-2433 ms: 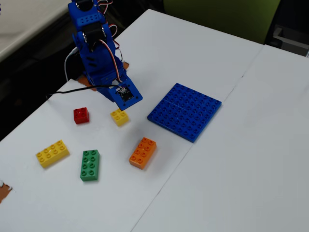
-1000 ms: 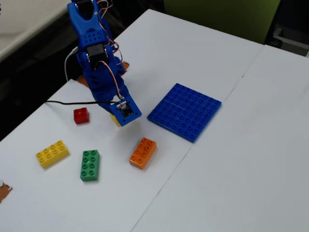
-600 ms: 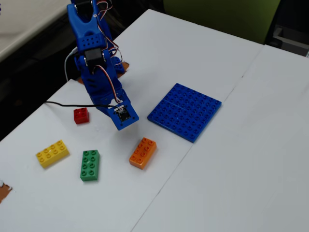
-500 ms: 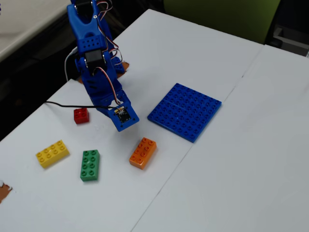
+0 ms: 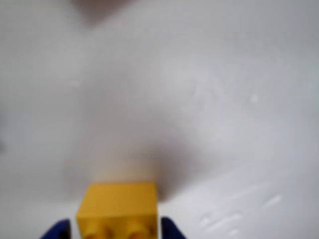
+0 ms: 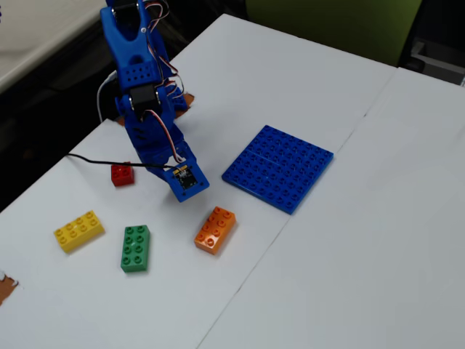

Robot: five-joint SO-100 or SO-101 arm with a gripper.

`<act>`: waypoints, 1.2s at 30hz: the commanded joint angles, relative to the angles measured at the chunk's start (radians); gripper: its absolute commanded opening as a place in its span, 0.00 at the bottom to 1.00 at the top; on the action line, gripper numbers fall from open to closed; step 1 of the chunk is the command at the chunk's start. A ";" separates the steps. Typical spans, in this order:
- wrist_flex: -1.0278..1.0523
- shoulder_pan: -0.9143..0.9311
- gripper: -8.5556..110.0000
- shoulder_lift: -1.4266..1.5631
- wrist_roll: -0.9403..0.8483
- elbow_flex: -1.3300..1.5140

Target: Pick up the 2x2 yellow block and go up the 8x8 blue block.

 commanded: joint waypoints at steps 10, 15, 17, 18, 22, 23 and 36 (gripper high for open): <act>-0.017 -0.006 0.26 0.028 0.000 0.028; -0.018 -0.011 0.15 0.029 0.009 0.031; -0.020 -0.012 0.09 0.031 0.011 0.031; -0.023 -0.014 0.08 0.031 0.015 0.031; -0.037 -0.017 0.07 0.032 0.028 0.031; -0.043 -0.018 0.07 0.035 0.031 0.031; 0.273 -0.094 0.07 0.009 0.097 -0.402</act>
